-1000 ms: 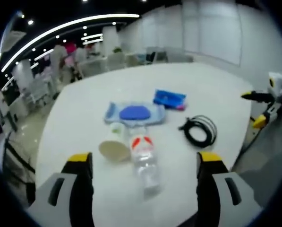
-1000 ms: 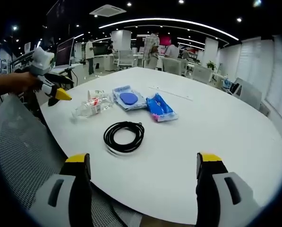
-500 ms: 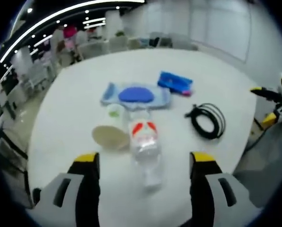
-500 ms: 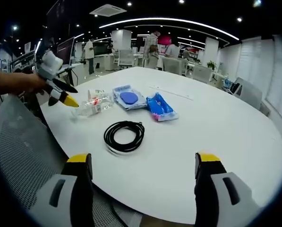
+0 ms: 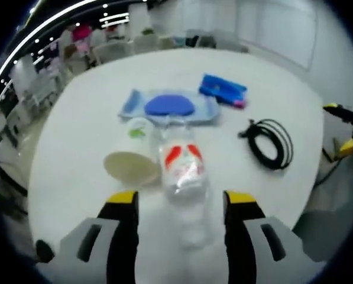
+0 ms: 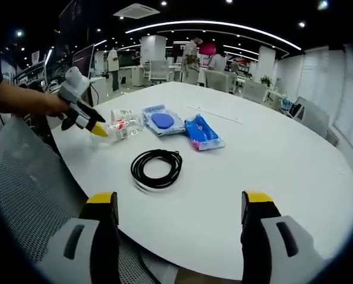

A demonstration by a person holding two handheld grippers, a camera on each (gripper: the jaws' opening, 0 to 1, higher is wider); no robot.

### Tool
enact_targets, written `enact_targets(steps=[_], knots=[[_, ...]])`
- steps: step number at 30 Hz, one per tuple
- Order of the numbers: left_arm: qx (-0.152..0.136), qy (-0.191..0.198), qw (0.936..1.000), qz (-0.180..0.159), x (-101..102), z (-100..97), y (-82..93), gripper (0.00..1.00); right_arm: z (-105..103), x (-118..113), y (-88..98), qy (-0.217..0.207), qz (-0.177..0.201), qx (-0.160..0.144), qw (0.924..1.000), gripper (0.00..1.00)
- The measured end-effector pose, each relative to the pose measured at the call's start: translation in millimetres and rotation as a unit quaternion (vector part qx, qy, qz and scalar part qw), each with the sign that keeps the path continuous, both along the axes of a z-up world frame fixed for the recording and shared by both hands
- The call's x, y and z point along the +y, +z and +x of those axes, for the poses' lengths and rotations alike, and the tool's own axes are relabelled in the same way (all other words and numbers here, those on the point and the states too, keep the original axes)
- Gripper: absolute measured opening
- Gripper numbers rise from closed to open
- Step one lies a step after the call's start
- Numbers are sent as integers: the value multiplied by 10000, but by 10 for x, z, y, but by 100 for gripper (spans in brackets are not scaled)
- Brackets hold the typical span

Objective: Arrange the tabletop items into an orderly group along one side of the table until the central work area is clear of visible clutter.

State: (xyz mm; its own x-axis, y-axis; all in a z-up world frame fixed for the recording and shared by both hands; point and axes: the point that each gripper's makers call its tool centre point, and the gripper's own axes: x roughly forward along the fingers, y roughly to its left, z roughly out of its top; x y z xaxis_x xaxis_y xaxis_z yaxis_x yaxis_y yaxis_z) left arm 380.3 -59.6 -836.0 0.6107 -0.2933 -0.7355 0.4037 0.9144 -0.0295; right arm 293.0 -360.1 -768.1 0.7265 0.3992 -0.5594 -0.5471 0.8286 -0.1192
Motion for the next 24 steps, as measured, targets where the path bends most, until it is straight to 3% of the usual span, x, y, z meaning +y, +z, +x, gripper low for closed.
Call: enact_targets(steps=[11, 14, 18, 24], knots=[[315, 252, 9992, -70, -48, 83, -209, 48, 3, -10, -3, -9, -36, -1, 10000, 84], [368, 266, 9989, -85, -66, 77, -227, 47, 4, -20, -8, -54, 11, 28, 10000, 84], [493, 315, 9981, -216, -115, 51, -262, 37, 1, -21, -12, -36, -34, 27, 10000, 84], [486, 210, 9985, -156, -97, 48, -265, 37, -6, -22, -13, -46, -29, 37, 10000, 84]])
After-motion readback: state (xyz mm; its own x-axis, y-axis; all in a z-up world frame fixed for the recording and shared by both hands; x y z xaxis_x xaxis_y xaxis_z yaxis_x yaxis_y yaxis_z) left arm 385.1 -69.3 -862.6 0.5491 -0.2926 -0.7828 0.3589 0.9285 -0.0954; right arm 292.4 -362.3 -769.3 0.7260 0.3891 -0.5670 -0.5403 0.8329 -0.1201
